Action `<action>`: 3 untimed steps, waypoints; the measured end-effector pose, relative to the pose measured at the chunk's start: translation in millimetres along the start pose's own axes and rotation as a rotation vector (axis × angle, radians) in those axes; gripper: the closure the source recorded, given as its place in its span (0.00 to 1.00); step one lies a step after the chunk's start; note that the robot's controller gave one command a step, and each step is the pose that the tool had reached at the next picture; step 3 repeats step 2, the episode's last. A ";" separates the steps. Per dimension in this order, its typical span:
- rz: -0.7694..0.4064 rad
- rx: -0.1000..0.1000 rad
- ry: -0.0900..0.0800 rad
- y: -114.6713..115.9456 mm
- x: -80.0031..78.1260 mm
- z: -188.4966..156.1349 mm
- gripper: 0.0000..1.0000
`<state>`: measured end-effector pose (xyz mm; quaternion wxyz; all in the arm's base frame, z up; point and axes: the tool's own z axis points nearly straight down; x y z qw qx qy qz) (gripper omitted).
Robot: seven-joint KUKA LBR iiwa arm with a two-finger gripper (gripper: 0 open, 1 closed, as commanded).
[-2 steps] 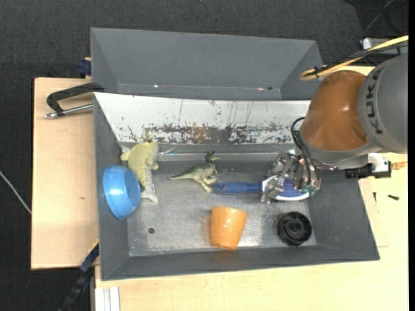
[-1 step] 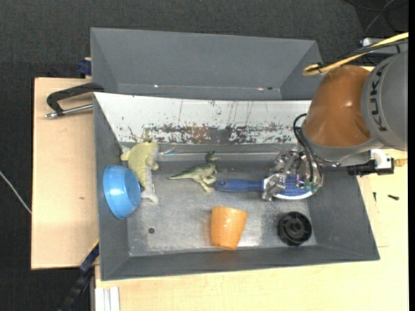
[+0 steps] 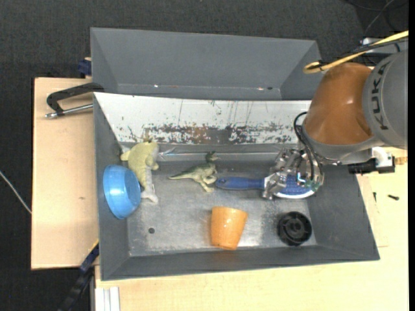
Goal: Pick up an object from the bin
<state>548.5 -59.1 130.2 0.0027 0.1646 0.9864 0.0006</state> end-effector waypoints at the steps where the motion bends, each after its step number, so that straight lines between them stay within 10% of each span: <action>1: -0.001 -0.001 -0.002 1.0 -1.4 -25.6 1.00; 3: -0.002 0.000 0.000 2.2 -2.2 -31.1 1.00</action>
Offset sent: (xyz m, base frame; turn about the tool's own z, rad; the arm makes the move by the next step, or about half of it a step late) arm 0.0001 -0.0001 0.0239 0.0000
